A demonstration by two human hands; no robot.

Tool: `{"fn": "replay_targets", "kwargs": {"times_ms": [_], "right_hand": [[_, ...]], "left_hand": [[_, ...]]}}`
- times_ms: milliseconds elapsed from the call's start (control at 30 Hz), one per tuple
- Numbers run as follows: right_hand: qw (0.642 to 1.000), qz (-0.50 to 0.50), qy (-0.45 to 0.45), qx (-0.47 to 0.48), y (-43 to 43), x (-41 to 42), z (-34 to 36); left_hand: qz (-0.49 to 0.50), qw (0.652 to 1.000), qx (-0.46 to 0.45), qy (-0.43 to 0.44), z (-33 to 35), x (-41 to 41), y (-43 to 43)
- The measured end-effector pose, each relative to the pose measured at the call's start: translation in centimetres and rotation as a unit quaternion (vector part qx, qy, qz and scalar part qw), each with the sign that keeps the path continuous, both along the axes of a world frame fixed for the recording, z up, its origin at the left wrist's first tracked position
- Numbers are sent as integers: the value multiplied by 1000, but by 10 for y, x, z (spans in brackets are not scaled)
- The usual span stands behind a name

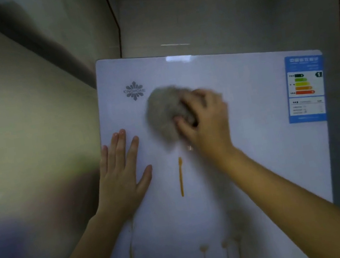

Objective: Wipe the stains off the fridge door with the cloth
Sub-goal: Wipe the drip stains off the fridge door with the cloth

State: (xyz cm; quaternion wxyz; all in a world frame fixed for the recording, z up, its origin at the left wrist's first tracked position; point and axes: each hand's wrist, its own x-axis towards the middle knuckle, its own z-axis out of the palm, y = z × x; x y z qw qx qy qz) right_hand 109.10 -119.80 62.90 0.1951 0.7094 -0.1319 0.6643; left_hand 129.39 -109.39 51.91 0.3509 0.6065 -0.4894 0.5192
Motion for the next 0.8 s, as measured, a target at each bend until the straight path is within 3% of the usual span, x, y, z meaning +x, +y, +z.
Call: {"fn": "replay_targets", "kwargs": {"times_ms": [100, 167, 267, 367, 467, 533, 600, 700, 800], "right_hand": [[985, -20, 138, -103, 5, 5, -51], [984, -25, 136, -111, 0, -4, -50], [998, -30, 13, -48, -17, -25, -15], [987, 0, -143, 71, -32, -47, 22], [974, 17, -192, 115, -32, -42, 29], [987, 11, -131, 90, -21, -28, 15], [1000, -6, -19, 6, -11, -15, -10], [984, -25, 137, -115, -5, -8, -42], [985, -34, 121, -118, -14, -23, -33]], "left_hand": [[-5, 1000, 8, 1, 1, 0, 2], [-1, 1000, 0, -5, 1, 0, 1], [4, 1000, -10, -9, -1, 2, -1], [11, 1000, -12, -9, -1, 2, -3], [12, 1000, -12, -10, -1, 1, -4], [9, 1000, -13, -7, -1, 2, -3], [7, 1000, -13, -7, -1, 1, -3], [9, 1000, -9, -10, 0, 0, -2], [10, 1000, -2, -7, -1, 1, -1]]}}
